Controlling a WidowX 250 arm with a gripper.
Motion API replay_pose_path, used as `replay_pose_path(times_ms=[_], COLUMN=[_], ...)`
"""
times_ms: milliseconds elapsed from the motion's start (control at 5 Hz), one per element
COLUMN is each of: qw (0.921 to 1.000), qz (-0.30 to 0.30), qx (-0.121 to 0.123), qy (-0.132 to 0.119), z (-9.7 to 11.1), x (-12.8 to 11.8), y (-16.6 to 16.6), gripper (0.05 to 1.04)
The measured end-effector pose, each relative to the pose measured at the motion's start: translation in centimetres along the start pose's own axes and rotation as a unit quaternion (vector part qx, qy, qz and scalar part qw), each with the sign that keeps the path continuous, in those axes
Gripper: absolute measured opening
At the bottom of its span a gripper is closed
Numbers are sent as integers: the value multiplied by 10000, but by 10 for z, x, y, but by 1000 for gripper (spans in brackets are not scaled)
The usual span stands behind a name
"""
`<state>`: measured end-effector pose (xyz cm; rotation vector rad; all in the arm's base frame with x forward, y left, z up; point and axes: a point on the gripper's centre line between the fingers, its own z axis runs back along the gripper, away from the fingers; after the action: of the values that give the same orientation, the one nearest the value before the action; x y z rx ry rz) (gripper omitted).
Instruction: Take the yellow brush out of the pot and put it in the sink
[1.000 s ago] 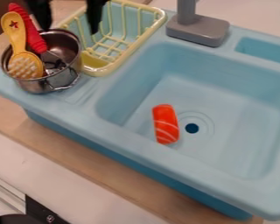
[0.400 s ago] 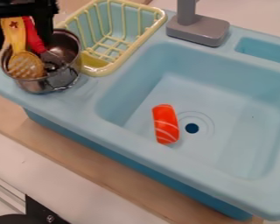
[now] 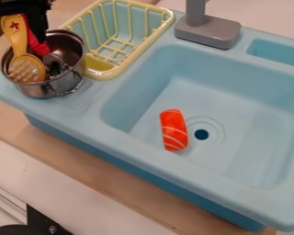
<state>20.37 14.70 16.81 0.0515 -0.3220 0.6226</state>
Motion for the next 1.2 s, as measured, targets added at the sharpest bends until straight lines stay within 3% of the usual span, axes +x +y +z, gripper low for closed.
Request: replay_pose_path(times_ms=[1200], qw=[9994], qz=[106], qx=[17], qy=[-343], z=[-14], x=[-5], y=[0], gripper=[997])
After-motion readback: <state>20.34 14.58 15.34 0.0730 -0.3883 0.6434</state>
